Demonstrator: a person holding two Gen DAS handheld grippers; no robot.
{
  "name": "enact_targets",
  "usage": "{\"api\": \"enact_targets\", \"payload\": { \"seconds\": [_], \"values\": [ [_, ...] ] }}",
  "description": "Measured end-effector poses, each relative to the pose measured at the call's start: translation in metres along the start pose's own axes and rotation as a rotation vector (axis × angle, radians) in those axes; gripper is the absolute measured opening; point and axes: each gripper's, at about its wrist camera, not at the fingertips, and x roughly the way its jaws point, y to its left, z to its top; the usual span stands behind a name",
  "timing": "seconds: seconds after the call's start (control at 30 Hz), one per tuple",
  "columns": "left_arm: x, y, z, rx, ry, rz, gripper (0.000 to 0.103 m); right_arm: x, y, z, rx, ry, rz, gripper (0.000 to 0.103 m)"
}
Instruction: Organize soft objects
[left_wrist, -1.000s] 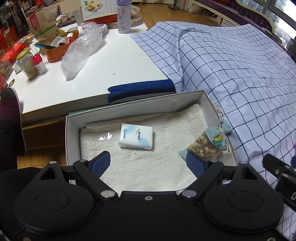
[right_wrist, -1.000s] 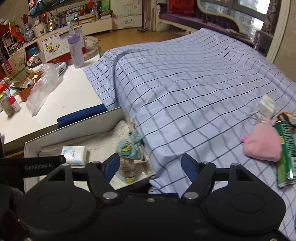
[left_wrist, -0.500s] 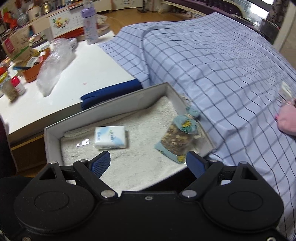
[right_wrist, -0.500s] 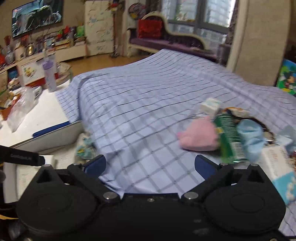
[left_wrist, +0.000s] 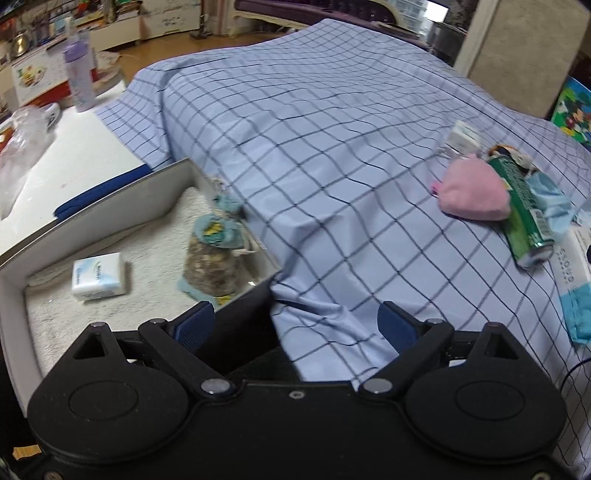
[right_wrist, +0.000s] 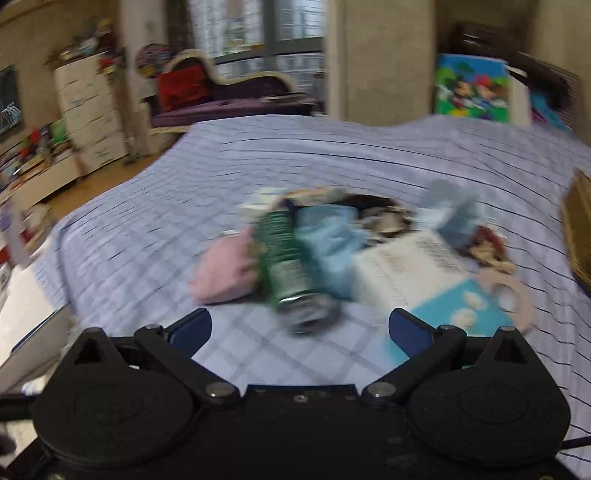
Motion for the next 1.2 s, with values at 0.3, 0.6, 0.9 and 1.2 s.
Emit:
{"api": "enact_targets", "payload": {
  "seconds": [0.3,0.6,0.9,1.2],
  "values": [
    [0.007,-0.032,-0.018,0.097,0.005,-0.025,0.092,0.016,-0.117,0.022,0.198,0.017,-0.252,0.102],
    [0.009,-0.041,-0.024,0.124,0.011,-0.06,0.092,0.041,-0.208,0.014,0.35,0.102,-0.372,0.096],
    [0.01,-0.046,-0.027,0.153,0.009,-0.055,0.092,0.075,-0.233,0.014,0.396,0.167,-0.331,0.094],
    [0.011,-0.044,-0.027,0.147,0.014,-0.049,0.092,0.108,-0.223,0.03,0.381,0.202,-0.305,0.102]
  ]
}}
